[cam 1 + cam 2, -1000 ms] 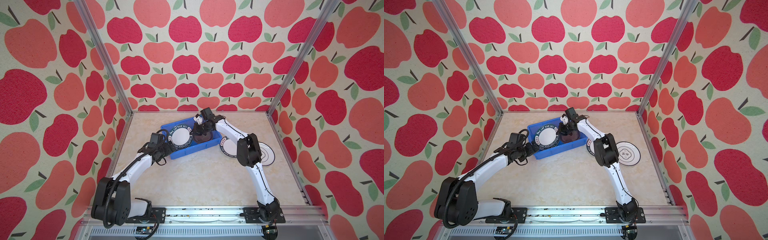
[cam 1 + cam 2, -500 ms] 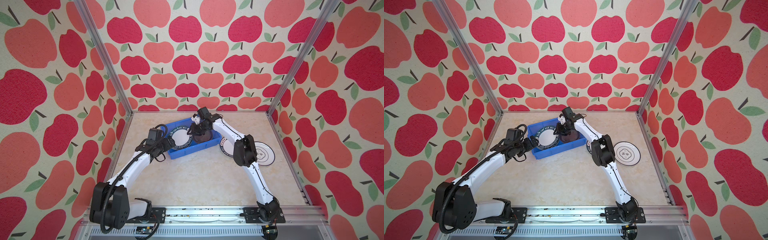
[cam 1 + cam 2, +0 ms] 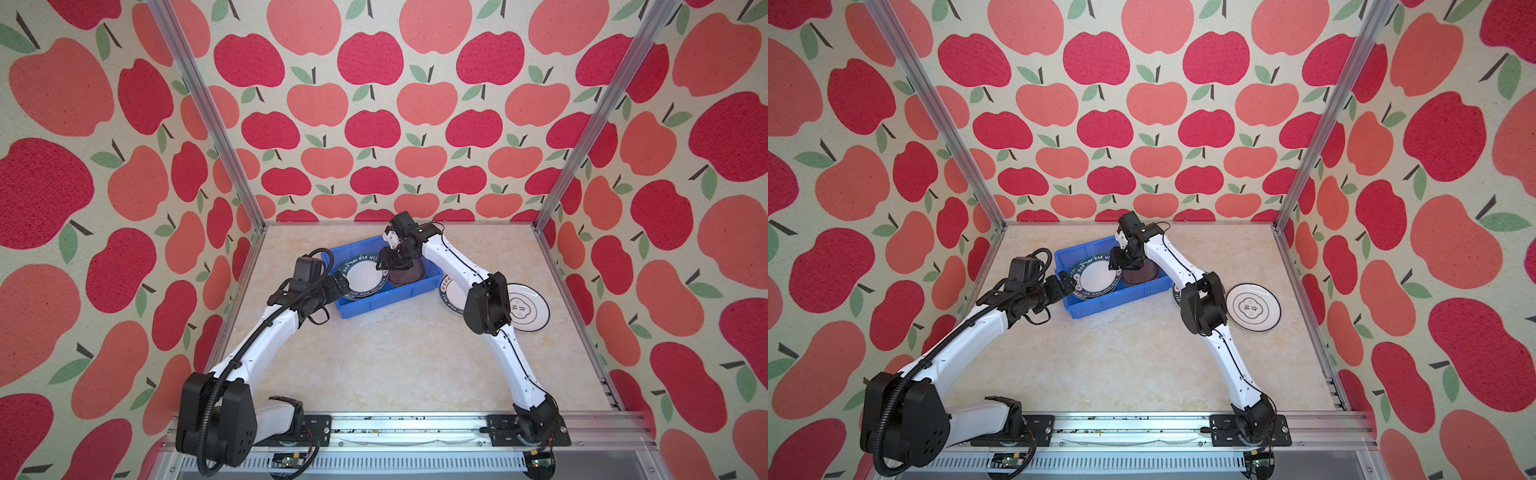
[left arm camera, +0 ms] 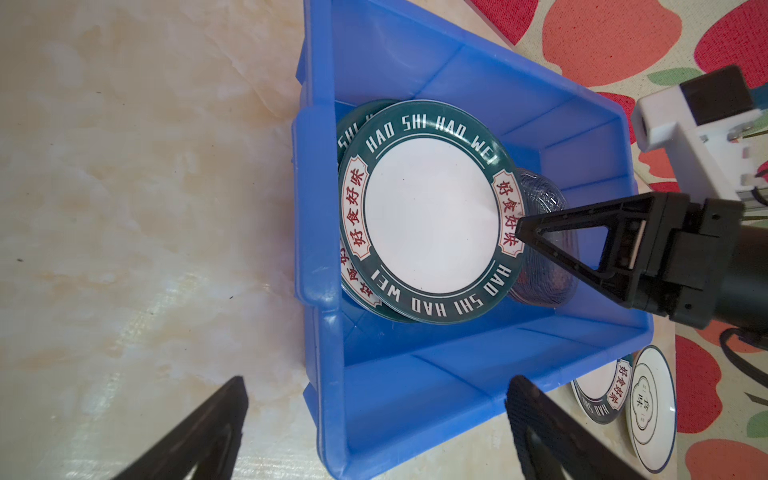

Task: Place the plates into the plastic bin on the countertop
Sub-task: 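Open the left gripper while the right gripper presses the plate down into the bin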

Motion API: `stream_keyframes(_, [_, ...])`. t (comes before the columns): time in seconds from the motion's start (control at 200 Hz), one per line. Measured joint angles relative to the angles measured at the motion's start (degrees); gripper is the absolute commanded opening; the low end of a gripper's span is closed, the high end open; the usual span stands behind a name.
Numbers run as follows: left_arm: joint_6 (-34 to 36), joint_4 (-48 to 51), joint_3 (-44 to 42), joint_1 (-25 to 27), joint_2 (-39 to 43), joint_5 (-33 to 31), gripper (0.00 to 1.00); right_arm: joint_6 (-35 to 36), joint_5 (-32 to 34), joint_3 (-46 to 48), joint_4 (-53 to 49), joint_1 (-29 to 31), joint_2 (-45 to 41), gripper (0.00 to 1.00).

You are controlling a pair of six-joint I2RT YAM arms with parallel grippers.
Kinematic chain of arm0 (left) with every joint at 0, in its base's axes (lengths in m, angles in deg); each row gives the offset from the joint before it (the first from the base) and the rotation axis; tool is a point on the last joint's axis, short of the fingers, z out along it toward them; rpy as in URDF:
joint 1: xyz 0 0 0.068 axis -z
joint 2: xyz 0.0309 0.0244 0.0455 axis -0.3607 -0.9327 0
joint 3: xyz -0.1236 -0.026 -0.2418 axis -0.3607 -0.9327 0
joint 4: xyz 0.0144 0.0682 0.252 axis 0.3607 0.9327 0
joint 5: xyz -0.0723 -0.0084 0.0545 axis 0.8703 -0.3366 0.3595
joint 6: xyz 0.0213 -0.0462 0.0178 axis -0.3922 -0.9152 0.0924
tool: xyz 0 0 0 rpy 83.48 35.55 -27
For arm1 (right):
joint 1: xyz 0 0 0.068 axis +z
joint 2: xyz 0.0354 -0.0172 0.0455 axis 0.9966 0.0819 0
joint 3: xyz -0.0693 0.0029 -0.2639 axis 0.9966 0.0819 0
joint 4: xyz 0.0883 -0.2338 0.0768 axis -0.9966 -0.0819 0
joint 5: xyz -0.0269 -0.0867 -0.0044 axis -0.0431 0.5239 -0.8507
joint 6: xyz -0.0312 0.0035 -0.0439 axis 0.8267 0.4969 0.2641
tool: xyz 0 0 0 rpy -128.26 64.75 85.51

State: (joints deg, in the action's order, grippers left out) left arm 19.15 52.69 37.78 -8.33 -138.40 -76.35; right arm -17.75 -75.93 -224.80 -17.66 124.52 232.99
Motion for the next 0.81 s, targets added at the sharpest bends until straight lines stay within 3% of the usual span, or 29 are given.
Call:
stream_keyframes(0.415, [0.04,0.00,-0.63,0.70,1.84,-0.02,0.99,0.00,-0.39,-4.66,-1.79,1.27,4.20,0.54])
stream_keyframes(0.805, [0.17,-0.44,-3.82,1.09,3.48,0.00,0.99,2.25,5.09,-2.84,-2.64,1.62,2.80,0.53])
